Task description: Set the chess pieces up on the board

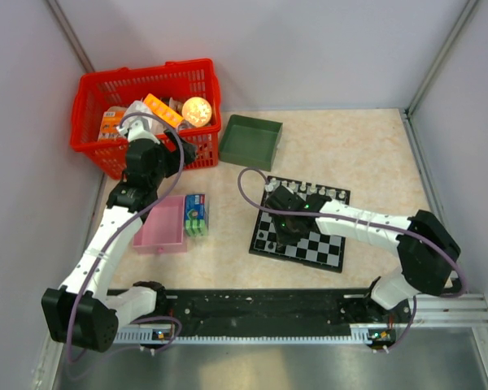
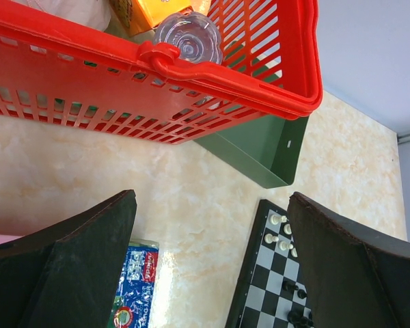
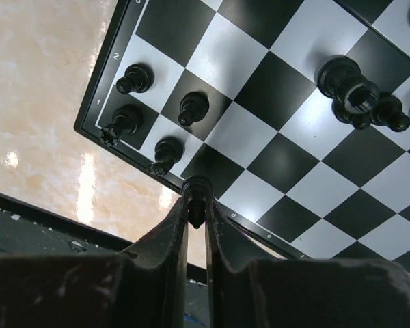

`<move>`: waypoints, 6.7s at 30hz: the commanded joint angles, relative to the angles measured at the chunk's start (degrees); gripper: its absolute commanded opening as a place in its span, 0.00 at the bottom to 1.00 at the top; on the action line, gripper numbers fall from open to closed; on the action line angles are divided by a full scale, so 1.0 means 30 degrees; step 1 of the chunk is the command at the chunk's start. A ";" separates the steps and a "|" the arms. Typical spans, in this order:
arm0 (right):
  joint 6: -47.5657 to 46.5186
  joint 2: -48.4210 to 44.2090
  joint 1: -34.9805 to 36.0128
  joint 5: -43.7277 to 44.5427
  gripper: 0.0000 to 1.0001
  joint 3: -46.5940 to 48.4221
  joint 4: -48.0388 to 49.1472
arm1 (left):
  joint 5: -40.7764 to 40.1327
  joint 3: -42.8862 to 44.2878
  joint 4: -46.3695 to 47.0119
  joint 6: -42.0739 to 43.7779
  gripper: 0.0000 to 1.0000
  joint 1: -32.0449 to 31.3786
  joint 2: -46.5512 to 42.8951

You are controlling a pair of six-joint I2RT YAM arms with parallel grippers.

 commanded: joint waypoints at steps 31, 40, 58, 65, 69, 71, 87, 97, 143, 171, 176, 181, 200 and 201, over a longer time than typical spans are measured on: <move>0.0021 0.1197 0.0228 0.0721 0.12 -0.0026 0.0794 | -0.0005 0.0053 0.1050 -0.0054 0.97 0.0116 -0.0016; -0.0272 0.1109 0.0228 0.1014 0.13 0.0062 0.0413 | 0.0024 -0.0034 0.1079 -0.0141 0.97 0.0116 -0.0045; -0.1092 0.0991 0.0228 0.0018 0.25 0.0647 0.0500 | 0.0170 0.0053 0.1109 -0.0171 0.97 0.0116 0.0189; -0.1297 0.1284 0.0257 -0.0450 0.17 0.0677 0.0588 | 0.0112 0.0053 0.1109 -0.0170 0.97 0.0116 0.0101; -0.1268 0.1342 0.0257 -0.0627 0.12 0.0589 0.0589 | 0.0171 0.0024 0.1080 -0.0170 0.97 0.0145 0.0101; -0.1239 0.1343 0.0228 -0.0569 0.12 0.0589 0.0501 | 0.0171 0.0024 0.1079 -0.0171 0.98 0.0116 0.0101; -0.1532 0.1138 0.0257 0.0223 0.14 0.0912 -0.0291 | 0.0288 -0.0005 0.1167 -0.0229 0.98 0.0116 0.0101; -0.1561 0.1372 0.0257 -0.0011 0.23 0.1262 -0.0232 | 0.0493 0.0054 0.1256 -0.0288 0.97 0.0116 0.0306; -0.4433 0.5707 -0.5368 0.0867 0.30 0.7064 -0.0144 | -0.0210 0.0024 0.0787 0.0152 0.98 0.0204 -0.0192; -0.4959 0.6704 -0.5339 0.1277 0.15 0.7064 -0.0378 | -0.0180 0.0171 0.0787 0.0210 0.98 0.0262 -0.0074; -0.5018 0.6734 -0.5367 0.1248 0.13 0.7093 -0.0408 | -0.0064 0.0171 0.0787 0.0181 0.98 0.0262 -0.0074; -0.5164 0.6500 -0.5339 0.0780 0.09 0.7093 -0.0466 | -0.0034 0.0112 0.0758 0.0210 0.98 0.0262 -0.0133; -0.3731 0.3308 -0.2879 0.0604 0.06 0.4605 -0.1198 | -0.0327 -0.0093 0.0611 0.0210 0.98 0.0291 -0.0602; -0.3584 0.3103 -0.2790 0.0488 0.06 0.4429 -0.1286 | -0.0240 -0.0093 0.0611 0.0210 0.98 0.0291 -0.0631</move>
